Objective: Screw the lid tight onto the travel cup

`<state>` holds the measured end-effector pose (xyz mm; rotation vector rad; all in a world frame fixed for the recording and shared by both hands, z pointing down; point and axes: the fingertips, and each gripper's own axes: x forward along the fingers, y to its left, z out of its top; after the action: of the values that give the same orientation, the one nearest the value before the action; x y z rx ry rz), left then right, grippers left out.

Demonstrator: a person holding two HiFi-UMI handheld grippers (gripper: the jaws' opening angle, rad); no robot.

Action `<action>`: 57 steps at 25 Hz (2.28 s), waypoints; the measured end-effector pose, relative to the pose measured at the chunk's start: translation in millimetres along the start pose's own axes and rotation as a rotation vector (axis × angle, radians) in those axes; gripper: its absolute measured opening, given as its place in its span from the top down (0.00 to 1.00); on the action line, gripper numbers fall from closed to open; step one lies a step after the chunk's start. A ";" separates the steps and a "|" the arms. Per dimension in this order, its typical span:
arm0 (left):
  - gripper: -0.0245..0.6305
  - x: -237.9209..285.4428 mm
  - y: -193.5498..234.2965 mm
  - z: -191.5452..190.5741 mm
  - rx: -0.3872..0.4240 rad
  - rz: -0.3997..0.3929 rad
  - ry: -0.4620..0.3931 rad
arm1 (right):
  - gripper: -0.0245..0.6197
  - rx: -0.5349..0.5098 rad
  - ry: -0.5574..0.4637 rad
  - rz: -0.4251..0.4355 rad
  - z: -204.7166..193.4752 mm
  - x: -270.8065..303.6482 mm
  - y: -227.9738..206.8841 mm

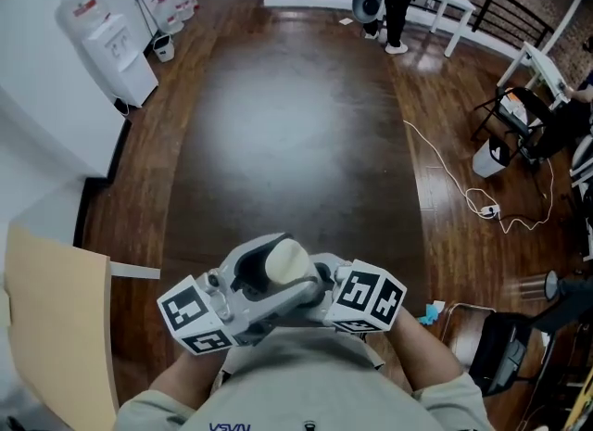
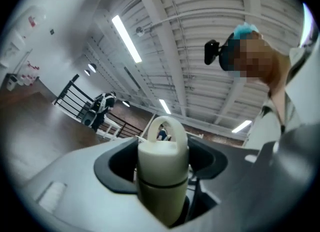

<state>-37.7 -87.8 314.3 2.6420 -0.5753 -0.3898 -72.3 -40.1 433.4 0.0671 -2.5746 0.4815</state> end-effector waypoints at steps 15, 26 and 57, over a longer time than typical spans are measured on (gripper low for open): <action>0.50 4.0 -70.8 11.2 -0.234 -0.823 0.141 | 0.48 0.001 -0.080 0.805 19.0 -43.8 107.1; 0.50 3.6 -66.3 9.6 -0.227 -0.826 0.142 | 0.48 0.005 -0.073 0.754 17.0 -36.9 101.3; 0.53 -2.2 25.4 -5.4 0.221 0.206 0.044 | 0.48 -0.089 -0.007 -0.441 6.3 14.6 -54.6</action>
<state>-46.3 -106.2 330.7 2.7544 -0.9132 -0.2156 -80.4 -92.7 453.4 0.5904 -2.4801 0.1997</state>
